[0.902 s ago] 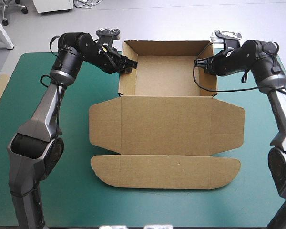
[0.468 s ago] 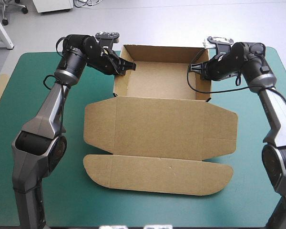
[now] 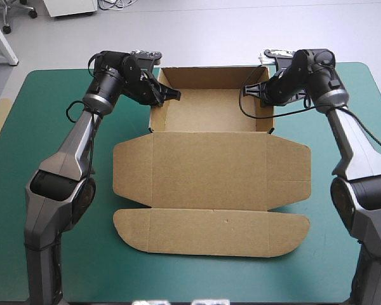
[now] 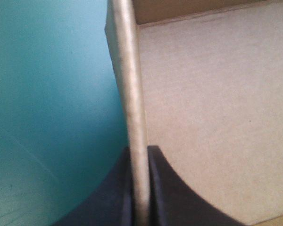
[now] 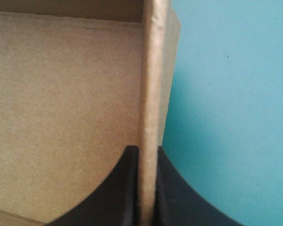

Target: Fold the box

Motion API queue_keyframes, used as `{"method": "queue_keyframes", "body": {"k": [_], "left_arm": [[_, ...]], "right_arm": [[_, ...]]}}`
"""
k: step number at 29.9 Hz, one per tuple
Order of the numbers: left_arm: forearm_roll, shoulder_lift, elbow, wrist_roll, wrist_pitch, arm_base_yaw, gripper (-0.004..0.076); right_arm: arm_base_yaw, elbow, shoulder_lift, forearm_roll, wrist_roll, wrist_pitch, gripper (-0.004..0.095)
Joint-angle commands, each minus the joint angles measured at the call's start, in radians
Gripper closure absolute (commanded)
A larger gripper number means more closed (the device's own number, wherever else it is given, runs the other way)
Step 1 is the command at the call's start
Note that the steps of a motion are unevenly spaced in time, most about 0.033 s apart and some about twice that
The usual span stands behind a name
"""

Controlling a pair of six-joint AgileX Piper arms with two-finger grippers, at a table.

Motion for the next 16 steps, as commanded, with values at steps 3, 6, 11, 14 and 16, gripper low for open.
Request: {"method": "queue_keyframes", "body": {"k": [3, 6, 11, 14, 16], "left_arm": [[0.004, -0.043, -0.031, 0.013, 0.014, -0.005, 0.0734], [0.019, -0.032, -0.031, -0.006, 0.002, -0.005, 0.0734], [0.024, -0.001, -0.031, -0.04, -0.035, -0.005, 0.0734], [0.036, 0.017, -0.031, -0.059, -0.039, -0.005, 0.0734], [0.061, 0.024, -0.031, -0.061, -0.041, -0.005, 0.0734]], "right_arm": [[0.029, -0.13, 0.026, 0.017, -0.017, 0.07, 0.0905], [0.041, -0.136, 0.055, -0.02, -0.004, 0.073, 0.0904], [0.057, -0.137, 0.089, -0.065, 0.006, 0.073, 0.0904], [0.068, -0.137, 0.107, -0.088, 0.013, 0.073, 0.0905], [0.073, -0.137, 0.119, -0.092, 0.018, 0.073, 0.0904]]}}
